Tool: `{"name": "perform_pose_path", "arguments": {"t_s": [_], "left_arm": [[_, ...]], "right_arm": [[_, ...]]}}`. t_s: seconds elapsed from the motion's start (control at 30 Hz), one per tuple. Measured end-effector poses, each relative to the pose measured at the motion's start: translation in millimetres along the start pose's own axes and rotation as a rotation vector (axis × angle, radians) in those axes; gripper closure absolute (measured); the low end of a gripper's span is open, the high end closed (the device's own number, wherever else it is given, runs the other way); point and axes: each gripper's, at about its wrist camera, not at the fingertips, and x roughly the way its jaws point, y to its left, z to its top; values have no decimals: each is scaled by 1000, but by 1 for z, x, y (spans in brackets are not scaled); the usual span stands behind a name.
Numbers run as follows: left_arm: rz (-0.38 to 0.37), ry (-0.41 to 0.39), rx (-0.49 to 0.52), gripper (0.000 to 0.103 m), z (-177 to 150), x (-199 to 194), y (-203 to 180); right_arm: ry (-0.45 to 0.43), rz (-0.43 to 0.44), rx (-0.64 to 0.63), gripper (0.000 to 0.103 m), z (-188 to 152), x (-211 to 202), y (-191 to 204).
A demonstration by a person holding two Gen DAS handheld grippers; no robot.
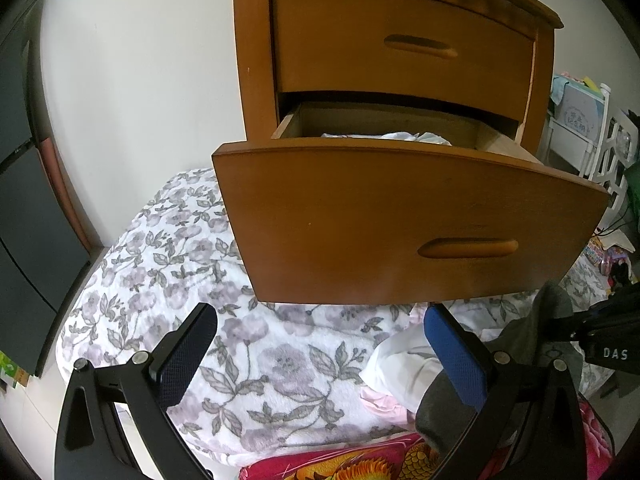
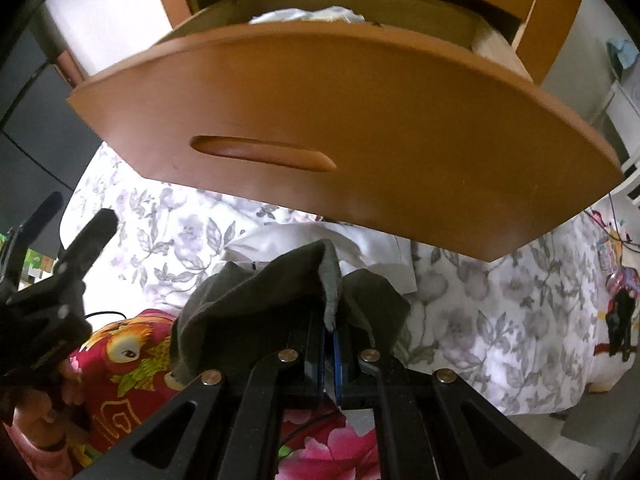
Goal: Organize soft objects
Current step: 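Lay the dark grey cloth on the bedspread and open the right tool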
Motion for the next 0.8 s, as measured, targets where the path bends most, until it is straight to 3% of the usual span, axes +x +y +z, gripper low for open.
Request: {"name": "perform_pose_path", "arguments": {"t_s": [0.4,0.47,0.53,0.6,0.7,0.8], "left_arm": [[-1,10,-1,0,-1,2,0],[0,11,0,0,-1,2,0],[0,13,1,0,-1,2,0],[-1,14,0,0,-1,3,0],[-2,18,-2,0,-1,4,1],[-3,22,-3,0,-1,4,1]], "right_arm": [[17,-14,19,99,1,4,-2],[24,-14,26,93,2,3,-3],[27,-17,29,77,0,2,-4],[23,-20,33,68,-1,0,-5],[0,-23,44,65,-2,-9,-8],[-38,-38,69,47,-1,-23,-13]]}}
